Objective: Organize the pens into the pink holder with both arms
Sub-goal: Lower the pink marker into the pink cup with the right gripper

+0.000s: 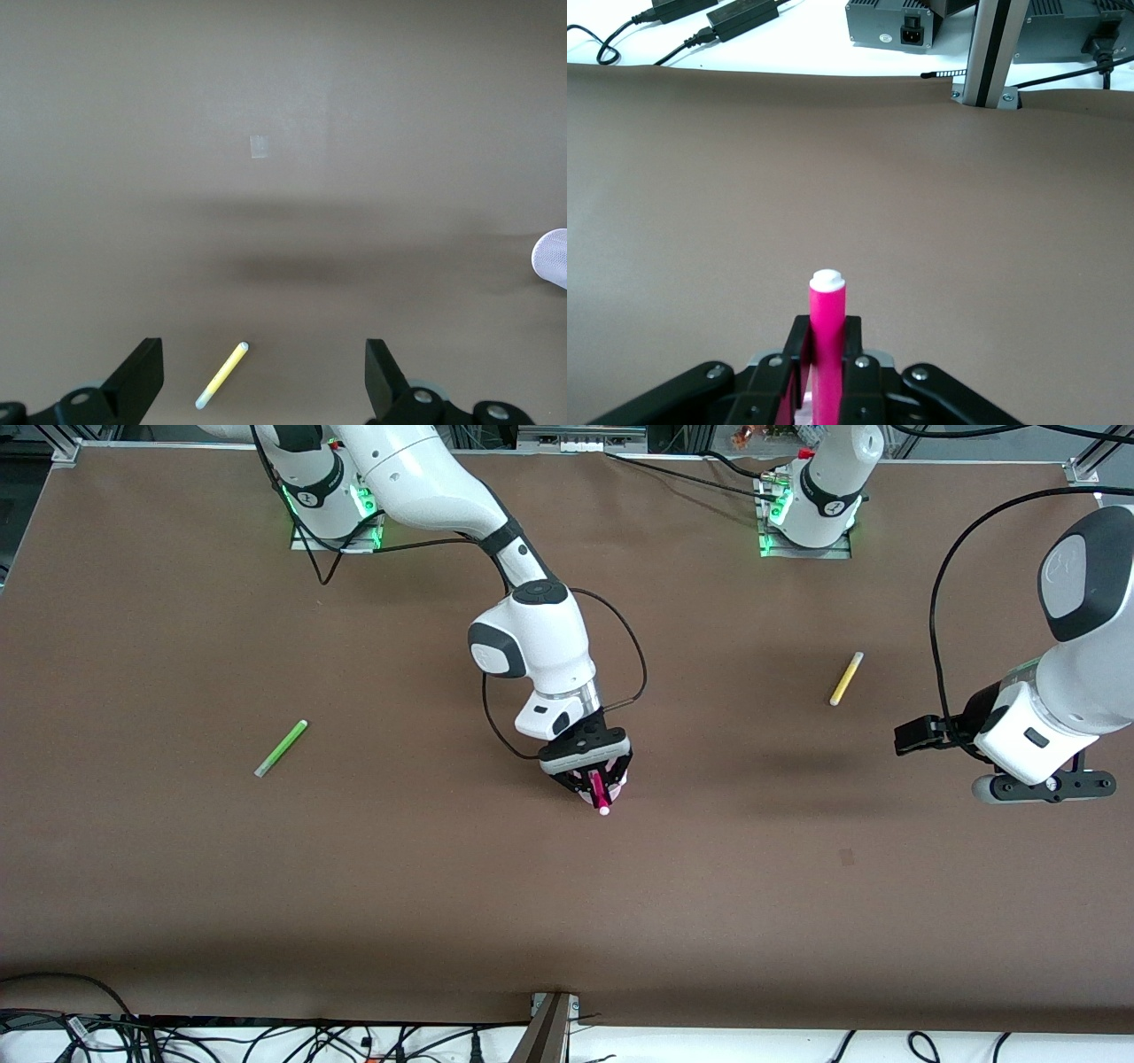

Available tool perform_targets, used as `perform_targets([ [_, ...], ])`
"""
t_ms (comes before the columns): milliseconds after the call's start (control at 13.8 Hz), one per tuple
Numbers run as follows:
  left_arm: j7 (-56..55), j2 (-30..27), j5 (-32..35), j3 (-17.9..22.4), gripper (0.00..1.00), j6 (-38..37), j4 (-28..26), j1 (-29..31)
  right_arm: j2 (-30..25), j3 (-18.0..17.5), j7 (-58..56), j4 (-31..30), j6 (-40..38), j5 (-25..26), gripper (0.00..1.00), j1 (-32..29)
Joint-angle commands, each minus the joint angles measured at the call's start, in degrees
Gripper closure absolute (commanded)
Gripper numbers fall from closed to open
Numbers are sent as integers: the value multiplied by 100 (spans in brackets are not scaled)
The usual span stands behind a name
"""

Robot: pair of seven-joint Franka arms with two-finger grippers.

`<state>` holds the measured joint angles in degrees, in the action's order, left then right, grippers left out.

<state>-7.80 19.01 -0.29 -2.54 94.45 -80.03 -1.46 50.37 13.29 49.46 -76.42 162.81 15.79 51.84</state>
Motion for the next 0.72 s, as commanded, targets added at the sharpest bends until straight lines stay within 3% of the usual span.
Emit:
perform_targets([
  [0, 139, -82, -94, -10, 0, 47, -127, 49, 78, 112, 266, 119, 58, 108, 56, 98],
  [144, 139, -73, -94, -10, 0, 65, -127, 49, 60, 112, 292, 110, 58, 108, 42, 124],
  [289, 139, -47, -94, -10, 0, 65, -127, 49, -62, 112, 275, 58, 6, 100, 8, 142],
  [361, 139, -47, -94, -10, 0, 65, -127, 49, -211, 112, 240, -4, -90, 91, 0, 142],
  [650, 139, -38, -86, -10, 0, 126, -127, 49, -800, 95, 134, -57, -1301, 47, 0, 81],
])
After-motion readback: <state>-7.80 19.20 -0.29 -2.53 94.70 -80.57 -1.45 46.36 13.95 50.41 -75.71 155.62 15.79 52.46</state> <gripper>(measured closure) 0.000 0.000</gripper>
